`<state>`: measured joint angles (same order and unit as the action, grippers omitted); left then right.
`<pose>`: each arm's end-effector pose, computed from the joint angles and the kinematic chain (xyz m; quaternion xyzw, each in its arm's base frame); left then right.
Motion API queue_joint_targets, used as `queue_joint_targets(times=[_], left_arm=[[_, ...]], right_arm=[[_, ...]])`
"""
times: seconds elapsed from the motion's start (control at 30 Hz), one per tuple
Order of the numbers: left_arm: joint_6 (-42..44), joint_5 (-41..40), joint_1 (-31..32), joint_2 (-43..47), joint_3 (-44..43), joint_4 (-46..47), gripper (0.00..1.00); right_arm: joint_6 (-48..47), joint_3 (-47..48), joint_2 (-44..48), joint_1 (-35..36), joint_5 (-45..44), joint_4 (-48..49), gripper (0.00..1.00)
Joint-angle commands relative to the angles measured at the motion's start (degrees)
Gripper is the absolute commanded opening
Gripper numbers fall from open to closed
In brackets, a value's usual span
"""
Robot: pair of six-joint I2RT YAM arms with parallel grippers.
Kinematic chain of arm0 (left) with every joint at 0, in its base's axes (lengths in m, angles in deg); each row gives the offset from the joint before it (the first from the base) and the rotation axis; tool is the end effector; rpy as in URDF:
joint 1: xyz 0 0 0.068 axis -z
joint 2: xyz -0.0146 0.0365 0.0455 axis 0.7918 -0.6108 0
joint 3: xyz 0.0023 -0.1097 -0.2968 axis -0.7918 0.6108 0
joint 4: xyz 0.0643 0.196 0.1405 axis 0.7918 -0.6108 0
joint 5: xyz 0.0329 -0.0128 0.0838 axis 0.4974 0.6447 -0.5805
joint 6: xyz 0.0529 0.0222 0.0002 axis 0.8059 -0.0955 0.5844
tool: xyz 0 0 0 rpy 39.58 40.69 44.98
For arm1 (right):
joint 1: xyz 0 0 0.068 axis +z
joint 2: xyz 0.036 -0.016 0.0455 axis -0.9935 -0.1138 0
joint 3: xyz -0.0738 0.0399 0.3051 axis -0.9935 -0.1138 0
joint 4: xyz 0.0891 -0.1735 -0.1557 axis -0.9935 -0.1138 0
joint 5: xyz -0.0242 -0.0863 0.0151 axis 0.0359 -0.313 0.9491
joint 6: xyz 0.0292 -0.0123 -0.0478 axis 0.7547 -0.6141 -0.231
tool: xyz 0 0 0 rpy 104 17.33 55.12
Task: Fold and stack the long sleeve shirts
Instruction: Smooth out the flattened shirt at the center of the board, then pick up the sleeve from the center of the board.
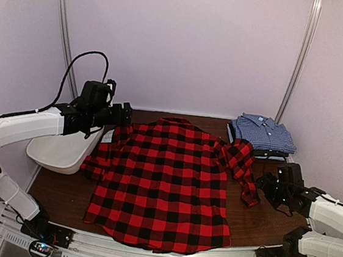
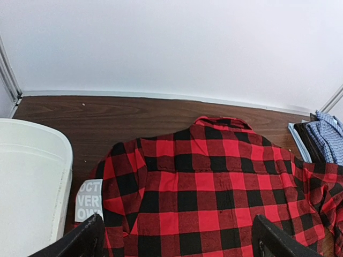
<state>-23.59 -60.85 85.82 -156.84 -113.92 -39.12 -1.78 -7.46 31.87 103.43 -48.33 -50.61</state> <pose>0.2734 -0.1668 0.3383 -0.0600 0.8472 -0.1702 0.4997 0.1237 0.0408 0.2006 0.3152 0.8659 0.2074 0.3283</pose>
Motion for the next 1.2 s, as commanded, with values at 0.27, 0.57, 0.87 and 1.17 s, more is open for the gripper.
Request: queue_joint_targets(times=[0.27, 0.57, 0.87, 1.17], left_arm=[[2.26, 5.48, -2.00, 3.66, -1.32, -1.46, 0.98], [2.87, 6.18, -1.92, 8.50, 0.60, 1.89, 0.98], [4.31, 11.00, -1.92, 9.18, 2.00, 4.62, 0.98], [4.08, 17.68, -1.88, 8.27, 3.28, 8.89, 0.98]], right_arm=[[2.42, -2.40, 3.12, -0.98, 5.36, -4.08, 0.75], [2.15, -4.25, -3.00, -2.29, 5.37, 0.34, 0.67], [0.07, -5.43, -8.34, -2.65, 8.35, 5.20, 0.56], [-4.11, -2.91, -12.25, -2.61, 9.72, 3.95, 0.50]])
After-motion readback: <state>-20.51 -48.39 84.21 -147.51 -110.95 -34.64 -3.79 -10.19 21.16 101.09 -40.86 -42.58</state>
